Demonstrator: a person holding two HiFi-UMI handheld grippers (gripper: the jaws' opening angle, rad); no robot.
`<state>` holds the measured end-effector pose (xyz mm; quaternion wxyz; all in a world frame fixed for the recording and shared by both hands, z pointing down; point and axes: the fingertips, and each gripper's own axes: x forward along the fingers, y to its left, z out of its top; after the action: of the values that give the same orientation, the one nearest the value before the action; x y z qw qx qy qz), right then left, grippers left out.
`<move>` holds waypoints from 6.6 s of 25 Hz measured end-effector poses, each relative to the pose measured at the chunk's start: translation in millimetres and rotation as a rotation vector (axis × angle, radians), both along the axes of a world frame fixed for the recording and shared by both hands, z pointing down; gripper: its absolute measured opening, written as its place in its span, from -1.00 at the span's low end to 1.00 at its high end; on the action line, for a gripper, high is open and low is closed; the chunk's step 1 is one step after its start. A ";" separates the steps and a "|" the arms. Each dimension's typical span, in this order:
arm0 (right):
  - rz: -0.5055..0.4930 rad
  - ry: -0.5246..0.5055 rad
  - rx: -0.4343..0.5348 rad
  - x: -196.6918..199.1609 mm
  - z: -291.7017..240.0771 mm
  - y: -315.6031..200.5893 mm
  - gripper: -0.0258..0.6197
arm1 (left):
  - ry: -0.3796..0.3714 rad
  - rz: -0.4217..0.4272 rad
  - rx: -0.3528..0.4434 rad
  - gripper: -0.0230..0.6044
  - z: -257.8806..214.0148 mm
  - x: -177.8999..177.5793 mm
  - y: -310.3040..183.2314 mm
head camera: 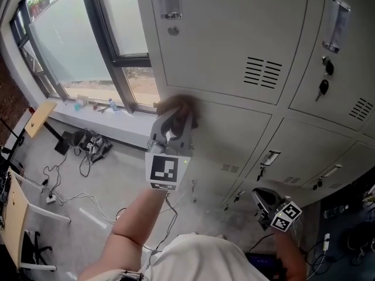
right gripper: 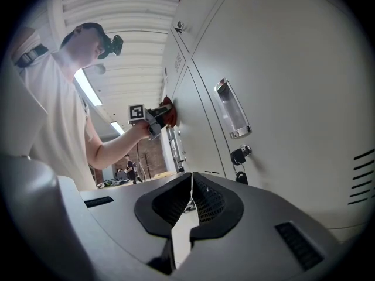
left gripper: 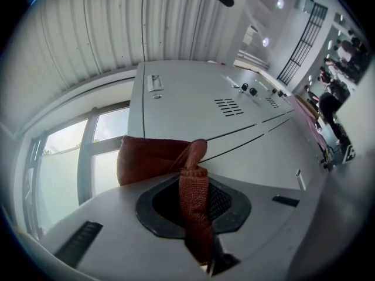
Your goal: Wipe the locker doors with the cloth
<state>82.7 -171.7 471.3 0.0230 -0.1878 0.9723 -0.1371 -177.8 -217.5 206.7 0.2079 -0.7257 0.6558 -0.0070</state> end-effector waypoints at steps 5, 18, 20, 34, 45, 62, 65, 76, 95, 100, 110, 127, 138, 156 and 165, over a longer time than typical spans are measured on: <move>0.021 -0.004 -0.004 8.5 2.1 -2.8 -0.87 | -0.017 0.066 0.018 -0.79 -2.4 34.9 -1.8; 0.080 -0.011 -0.005 31.3 1.3 -9.4 -0.87 | -0.173 0.254 0.032 -0.79 -7.4 149.9 -8.7; 0.086 -0.009 -0.008 34.9 2.4 -7.6 -0.87 | -0.192 0.284 0.033 -0.79 -7.2 167.2 -9.3; 0.069 -0.012 -0.013 31.7 4.1 -3.0 -0.87 | -0.675 0.282 0.009 -0.79 77.7 229.2 -12.1; -0.007 0.020 -0.002 7.0 5.8 -2.0 -0.87 | -0.254 0.122 0.011 -0.79 69.1 66.5 -4.4; -0.046 0.049 -0.016 -15.5 13.9 2.1 -0.87 | -0.038 -0.244 0.017 -0.79 102.2 -41.1 6.8; -0.029 0.048 -0.018 -11.7 12.5 0.8 -0.87 | -0.065 -0.152 0.021 -0.79 107.2 -10.7 3.8; 0.029 0.042 -0.017 12.8 11.5 1.0 -0.87 | -0.186 0.119 -0.052 -0.79 117.7 122.5 -9.5; 0.065 0.014 -0.057 29.5 21.3 9.1 -0.87 | -0.303 0.358 -0.166 -0.79 154.7 207.9 -12.4; 0.043 0.017 -0.055 15.3 19.5 3.0 -0.86 | -0.222 0.179 -0.132 -0.79 149.7 128.0 -9.2; -0.013 0.042 -0.054 -16.5 18.9 -0.3 -0.86 | -0.115 -0.145 0.001 -0.79 123.1 -6.0 21.3; 0.039 0.053 -0.078 0.0 26.8 8.5 -0.87 | -0.076 -0.014 -0.272 -0.79 193.2 31.5 -0.4; 0.120 0.028 -0.080 36.6 22.7 8.0 -0.87 | -0.190 0.305 -0.219 -0.79 174.0 177.2 -12.6; 0.109 0.041 -0.084 37.9 23.9 2.9 -0.87 | -0.214 0.350 -0.589 -0.79 341.3 185.7 -17.7; 0.082 0.045 -0.084 25.9 25.8 -0.5 -0.87 | -0.119 0.257 -0.357 -0.79 269.5 143.3 -11.9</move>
<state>108.6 -172.2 497.1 -0.0014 -0.2312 0.9575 -0.1724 -34.5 -229.4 476.1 0.1138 -0.8267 0.5331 -0.1393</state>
